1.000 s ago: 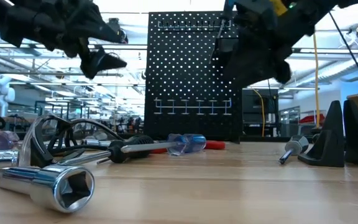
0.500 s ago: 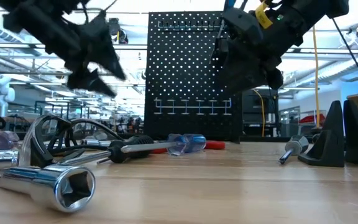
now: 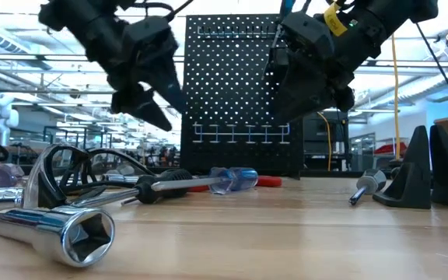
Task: Hang tools onto peg board
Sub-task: Hang the blue screwdriver onto the peg board
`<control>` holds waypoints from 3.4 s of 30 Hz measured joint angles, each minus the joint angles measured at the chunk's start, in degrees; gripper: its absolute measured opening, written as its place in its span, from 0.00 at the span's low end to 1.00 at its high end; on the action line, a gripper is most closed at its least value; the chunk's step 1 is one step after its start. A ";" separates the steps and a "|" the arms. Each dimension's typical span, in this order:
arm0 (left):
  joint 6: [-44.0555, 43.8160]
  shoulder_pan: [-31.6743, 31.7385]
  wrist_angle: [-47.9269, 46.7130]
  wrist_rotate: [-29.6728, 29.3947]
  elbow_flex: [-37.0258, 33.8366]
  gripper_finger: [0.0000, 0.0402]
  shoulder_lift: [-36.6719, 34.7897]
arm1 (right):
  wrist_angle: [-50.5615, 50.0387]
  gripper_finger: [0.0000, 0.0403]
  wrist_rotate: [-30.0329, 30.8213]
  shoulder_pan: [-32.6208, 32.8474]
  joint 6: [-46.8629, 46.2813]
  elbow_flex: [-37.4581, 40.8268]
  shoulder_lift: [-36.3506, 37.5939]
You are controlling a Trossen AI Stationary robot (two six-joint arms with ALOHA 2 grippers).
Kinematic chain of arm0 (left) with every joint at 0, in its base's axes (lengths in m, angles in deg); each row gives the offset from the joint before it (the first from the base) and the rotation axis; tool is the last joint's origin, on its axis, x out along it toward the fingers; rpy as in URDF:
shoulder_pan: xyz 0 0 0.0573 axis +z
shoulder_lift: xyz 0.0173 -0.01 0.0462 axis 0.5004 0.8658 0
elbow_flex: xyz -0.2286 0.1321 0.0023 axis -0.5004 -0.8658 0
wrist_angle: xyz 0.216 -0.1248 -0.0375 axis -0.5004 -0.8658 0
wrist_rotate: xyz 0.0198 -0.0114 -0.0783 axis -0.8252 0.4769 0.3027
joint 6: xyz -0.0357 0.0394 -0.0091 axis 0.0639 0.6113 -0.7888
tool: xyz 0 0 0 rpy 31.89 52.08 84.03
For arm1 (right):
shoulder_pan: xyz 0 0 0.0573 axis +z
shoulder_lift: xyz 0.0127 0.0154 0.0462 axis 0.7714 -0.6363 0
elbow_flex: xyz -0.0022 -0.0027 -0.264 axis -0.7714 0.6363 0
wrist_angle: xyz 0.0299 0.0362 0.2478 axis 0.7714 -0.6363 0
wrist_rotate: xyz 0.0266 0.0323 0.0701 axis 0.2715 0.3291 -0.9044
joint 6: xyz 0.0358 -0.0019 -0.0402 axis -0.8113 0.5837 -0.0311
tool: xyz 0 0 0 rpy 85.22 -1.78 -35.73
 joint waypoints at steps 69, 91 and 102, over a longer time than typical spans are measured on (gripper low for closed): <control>5.76 -5.08 -12.48 -6.83 28.24 0.61 31.83 | -13.89 0.38 -2.52 1.34 -7.59 0.00 4.79; 12.33 -2.84 -11.55 3.27 28.44 0.37 35.20 | -13.43 0.38 -2.71 1.47 -8.72 -0.02 4.79; 13.17 -2.90 -9.07 2.41 28.18 0.26 35.25 | -13.47 0.38 -2.95 1.53 -8.72 -0.02 4.79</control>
